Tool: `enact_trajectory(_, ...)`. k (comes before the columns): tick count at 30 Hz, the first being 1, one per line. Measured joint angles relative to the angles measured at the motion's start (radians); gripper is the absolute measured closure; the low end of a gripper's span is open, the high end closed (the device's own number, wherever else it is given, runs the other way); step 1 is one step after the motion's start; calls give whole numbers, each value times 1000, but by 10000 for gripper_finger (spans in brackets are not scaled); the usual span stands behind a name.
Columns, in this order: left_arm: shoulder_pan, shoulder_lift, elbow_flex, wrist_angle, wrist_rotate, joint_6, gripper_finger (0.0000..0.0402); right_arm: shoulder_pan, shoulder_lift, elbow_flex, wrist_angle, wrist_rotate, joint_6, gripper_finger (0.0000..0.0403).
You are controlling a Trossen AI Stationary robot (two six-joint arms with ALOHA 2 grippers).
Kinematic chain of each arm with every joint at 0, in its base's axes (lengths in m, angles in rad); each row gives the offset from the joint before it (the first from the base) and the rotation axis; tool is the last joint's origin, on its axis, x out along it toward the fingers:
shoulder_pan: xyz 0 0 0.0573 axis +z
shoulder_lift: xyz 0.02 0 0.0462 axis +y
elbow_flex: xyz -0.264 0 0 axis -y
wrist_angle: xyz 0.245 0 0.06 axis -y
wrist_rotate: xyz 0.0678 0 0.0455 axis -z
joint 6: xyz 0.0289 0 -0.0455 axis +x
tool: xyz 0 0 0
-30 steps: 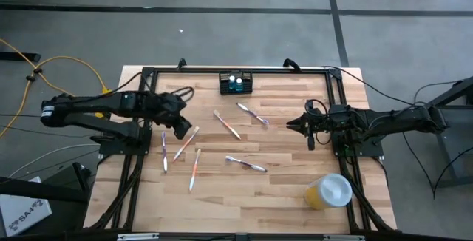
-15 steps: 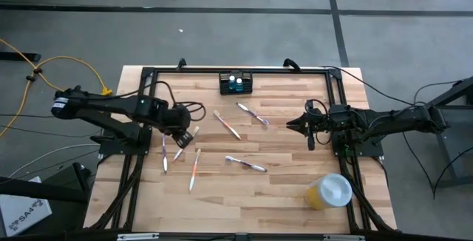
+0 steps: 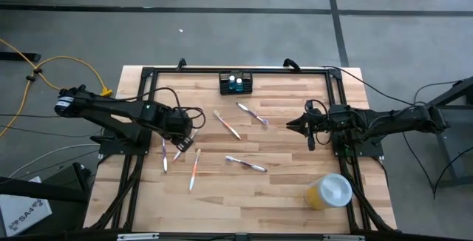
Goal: Pick & Place toothbrushing station
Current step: Put the left orange toothbrush into the wire organizer
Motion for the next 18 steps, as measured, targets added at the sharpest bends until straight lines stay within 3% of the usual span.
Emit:
enact_trajectory(10,0,23,-1,-1,-28,0,327,0,0,0,1,-36,7,360)
enact_trajectory(18,-6,26,-1,-7,-56,-27,275,0,0,0,-3,-36,7,360)
